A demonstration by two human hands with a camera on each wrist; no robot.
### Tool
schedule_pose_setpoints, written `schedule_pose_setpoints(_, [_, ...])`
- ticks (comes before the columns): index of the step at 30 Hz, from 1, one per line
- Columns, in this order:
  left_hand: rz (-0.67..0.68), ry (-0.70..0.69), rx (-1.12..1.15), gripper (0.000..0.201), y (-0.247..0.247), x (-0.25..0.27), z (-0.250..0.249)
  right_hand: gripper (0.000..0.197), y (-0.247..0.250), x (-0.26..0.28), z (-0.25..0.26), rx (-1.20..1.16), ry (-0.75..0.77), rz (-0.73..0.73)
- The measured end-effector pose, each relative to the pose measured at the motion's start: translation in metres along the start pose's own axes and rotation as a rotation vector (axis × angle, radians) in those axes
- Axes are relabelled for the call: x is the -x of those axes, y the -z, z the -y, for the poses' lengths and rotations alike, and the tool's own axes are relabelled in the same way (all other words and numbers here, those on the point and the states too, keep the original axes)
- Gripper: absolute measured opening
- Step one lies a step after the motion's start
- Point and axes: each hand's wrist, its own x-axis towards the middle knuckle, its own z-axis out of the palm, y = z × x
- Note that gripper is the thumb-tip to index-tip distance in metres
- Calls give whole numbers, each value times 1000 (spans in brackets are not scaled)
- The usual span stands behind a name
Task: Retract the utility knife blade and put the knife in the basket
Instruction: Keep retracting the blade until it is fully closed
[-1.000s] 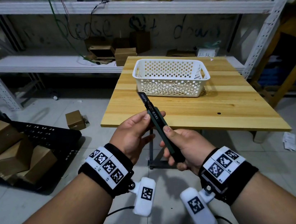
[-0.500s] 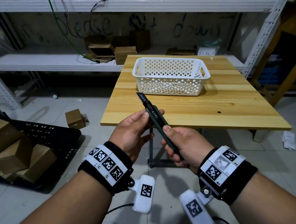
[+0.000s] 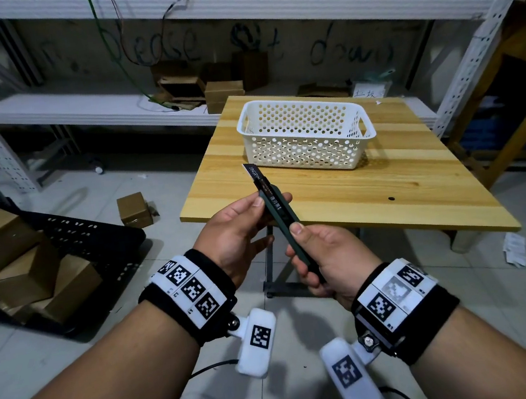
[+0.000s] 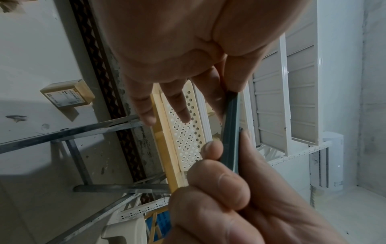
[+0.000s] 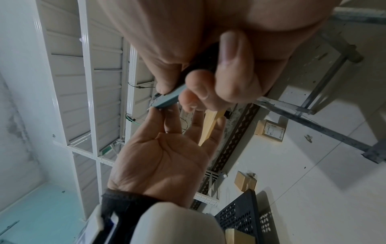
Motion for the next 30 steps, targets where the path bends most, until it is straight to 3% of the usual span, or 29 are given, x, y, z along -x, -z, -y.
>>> schedule_pose_setpoints(30, [-6, 17, 4, 28, 2, -3, 2, 34, -2, 6, 5, -21, -22, 41])
